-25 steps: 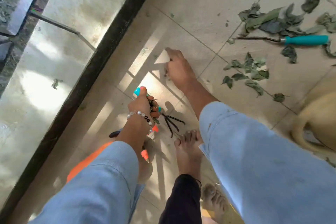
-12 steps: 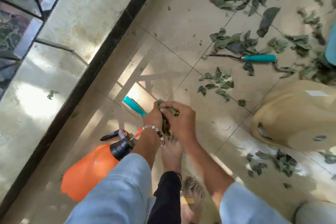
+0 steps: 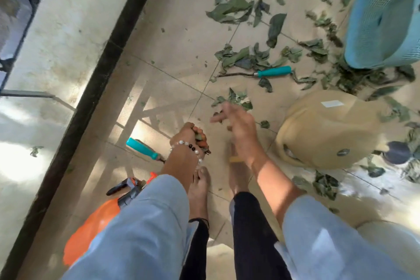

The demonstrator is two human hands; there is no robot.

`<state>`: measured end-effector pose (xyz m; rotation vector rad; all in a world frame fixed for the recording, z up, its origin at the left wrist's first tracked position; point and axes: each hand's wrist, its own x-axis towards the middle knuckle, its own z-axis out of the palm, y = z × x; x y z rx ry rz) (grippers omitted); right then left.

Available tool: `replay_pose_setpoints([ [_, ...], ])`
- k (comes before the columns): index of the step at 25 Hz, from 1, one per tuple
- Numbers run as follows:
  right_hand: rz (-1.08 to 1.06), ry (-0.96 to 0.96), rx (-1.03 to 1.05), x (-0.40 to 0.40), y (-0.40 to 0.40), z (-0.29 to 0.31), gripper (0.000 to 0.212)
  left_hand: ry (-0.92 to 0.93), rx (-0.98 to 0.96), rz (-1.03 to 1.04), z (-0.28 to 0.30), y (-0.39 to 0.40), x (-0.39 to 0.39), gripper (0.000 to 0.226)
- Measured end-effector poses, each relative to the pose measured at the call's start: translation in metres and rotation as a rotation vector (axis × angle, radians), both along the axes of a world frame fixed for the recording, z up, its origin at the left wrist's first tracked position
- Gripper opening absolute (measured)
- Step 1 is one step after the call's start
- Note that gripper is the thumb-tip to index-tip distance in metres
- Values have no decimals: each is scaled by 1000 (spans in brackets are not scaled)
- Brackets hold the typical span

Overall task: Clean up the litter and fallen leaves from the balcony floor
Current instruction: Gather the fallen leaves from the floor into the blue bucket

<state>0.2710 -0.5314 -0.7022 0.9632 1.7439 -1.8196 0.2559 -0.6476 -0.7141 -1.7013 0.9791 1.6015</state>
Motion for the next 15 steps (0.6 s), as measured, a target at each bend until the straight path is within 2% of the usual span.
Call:
replay_pose_setpoints([
  [1,-46,-24,121,-8,12,-16,25,-1,-11,-11,-9,0,-3,41],
  [2,56,-47,325,-15,25,-36,23,1,-30,-29,-19,-4,-6,40],
  [4,451,-152,627,-26,45,-80,45,-23,-95,-75,-35,-10,-7,39],
  [7,847,-243,688,-43,46,-121,86,-52,-167,-97,-59,-21,-7,40],
  [10,1122,-178,816,-41,22,-148,99,-62,-178,-108,-80,-24,-9,40],
  [12,1304,-5,953,-26,9,-155,89,-57,-181,-116,-87,-21,-9,40],
  [15,1519,434,1082,-12,15,-166,48,-45,-195,-133,-89,-15,-8,40],
])
